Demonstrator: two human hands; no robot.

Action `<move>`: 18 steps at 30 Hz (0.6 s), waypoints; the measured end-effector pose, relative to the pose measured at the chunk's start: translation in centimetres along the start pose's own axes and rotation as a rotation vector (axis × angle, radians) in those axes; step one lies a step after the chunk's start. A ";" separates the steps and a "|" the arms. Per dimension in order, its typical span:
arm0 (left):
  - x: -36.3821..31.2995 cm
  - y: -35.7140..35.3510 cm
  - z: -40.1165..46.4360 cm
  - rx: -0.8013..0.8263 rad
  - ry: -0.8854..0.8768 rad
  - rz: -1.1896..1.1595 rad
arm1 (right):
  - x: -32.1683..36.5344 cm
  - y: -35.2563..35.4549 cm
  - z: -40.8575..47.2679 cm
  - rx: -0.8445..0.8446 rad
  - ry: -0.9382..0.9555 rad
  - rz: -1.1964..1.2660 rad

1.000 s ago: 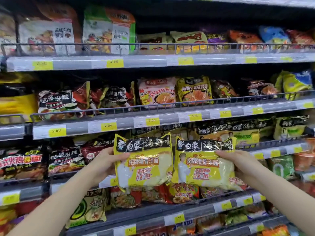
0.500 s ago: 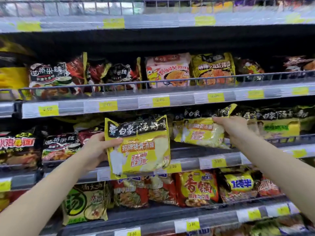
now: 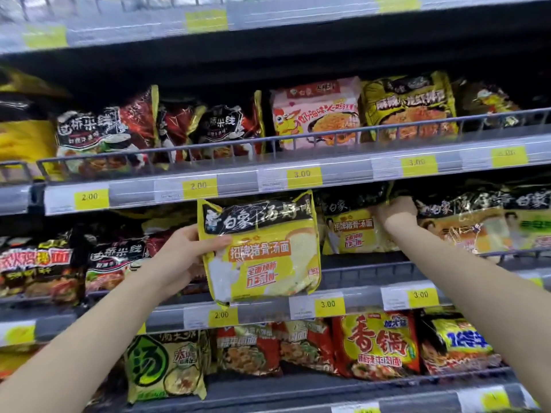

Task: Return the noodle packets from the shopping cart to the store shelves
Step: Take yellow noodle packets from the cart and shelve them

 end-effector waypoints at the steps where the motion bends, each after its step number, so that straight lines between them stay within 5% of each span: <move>1: 0.0 -0.1 0.1 0.002 -0.002 -0.003 | -0.2 0.0 0.0 0.000 0.004 -0.030; 8: 0.6 0.0 0.8 0.001 0.004 -0.003 | -0.7 -1.0 0.6 -0.040 0.123 -0.249; 18: 0.7 0.0 0.7 0.041 0.004 0.005 | 0.7 -2.4 -0.5 -0.040 0.431 -0.975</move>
Point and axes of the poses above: each hand's wrist, its own z-axis towards the middle knuckle, its own y-axis out of the back of the hand, x = y × z, the point moved 4 cm from there along z, towards the middle knuckle, and after that the axes turned 12 degrees about z, right-handed, at the moved point
